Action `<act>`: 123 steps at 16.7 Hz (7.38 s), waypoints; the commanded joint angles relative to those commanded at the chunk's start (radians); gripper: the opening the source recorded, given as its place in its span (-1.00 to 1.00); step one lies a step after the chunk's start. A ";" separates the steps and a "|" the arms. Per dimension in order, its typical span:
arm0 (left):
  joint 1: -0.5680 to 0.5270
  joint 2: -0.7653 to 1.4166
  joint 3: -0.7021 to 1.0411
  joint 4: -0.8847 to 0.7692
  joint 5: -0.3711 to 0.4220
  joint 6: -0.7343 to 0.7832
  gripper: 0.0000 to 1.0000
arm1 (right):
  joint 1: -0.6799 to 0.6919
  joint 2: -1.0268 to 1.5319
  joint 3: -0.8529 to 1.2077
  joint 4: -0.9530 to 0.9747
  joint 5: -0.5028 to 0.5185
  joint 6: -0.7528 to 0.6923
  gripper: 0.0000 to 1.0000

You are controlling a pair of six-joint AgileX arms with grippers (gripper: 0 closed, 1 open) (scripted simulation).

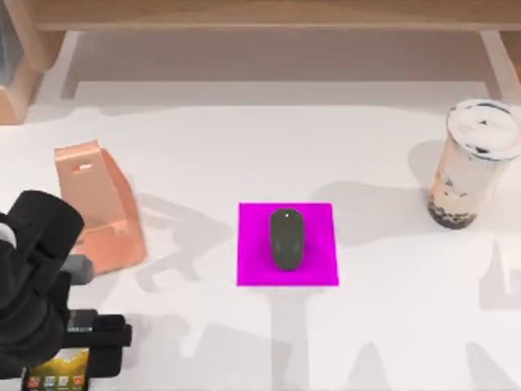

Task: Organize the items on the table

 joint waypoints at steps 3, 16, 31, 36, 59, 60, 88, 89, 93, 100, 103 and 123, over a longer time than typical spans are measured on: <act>0.000 0.000 0.000 0.000 0.000 0.000 -1.00 | 0.000 0.000 0.000 0.000 0.000 0.000 1.00; -0.003 -0.113 0.099 -0.192 0.005 -0.002 -1.00 | 0.000 0.000 0.000 0.000 0.000 0.000 1.00; -0.370 -0.378 0.104 -0.021 -0.422 -0.067 -1.00 | 0.000 0.000 0.000 0.000 0.000 0.000 1.00; -0.422 -0.366 0.106 0.278 -0.729 -0.188 -1.00 | 0.000 0.000 0.000 0.000 0.000 0.000 1.00; -0.339 -0.252 0.097 0.642 -0.710 -0.130 -1.00 | 0.000 0.000 0.000 0.000 0.000 0.000 1.00; -0.311 -0.236 0.087 0.656 -0.720 -0.120 -1.00 | 0.000 0.000 0.000 0.000 0.000 0.000 1.00; -0.269 -0.187 0.077 0.692 -0.725 -0.111 1.00 | 0.000 0.000 0.000 0.000 0.000 0.000 1.00; -0.270 -0.188 0.078 0.691 -0.725 -0.111 1.00 | 0.000 0.000 0.000 0.000 0.000 0.000 1.00; -0.301 -0.232 0.052 0.649 -0.751 -0.134 1.00 | 0.000 0.000 0.000 0.000 0.000 0.000 1.00; -0.345 -0.303 0.018 0.591 -0.787 -0.176 1.00 | 0.000 0.000 0.000 0.000 0.000 0.000 1.00; -0.334 -0.310 0.017 0.593 -0.777 -0.169 1.00 | 0.000 0.000 0.000 0.000 0.000 0.000 1.00; 0.278 -1.407 -0.506 0.631 -0.026 0.302 1.00 | 0.000 0.000 0.000 0.000 0.000 0.000 1.00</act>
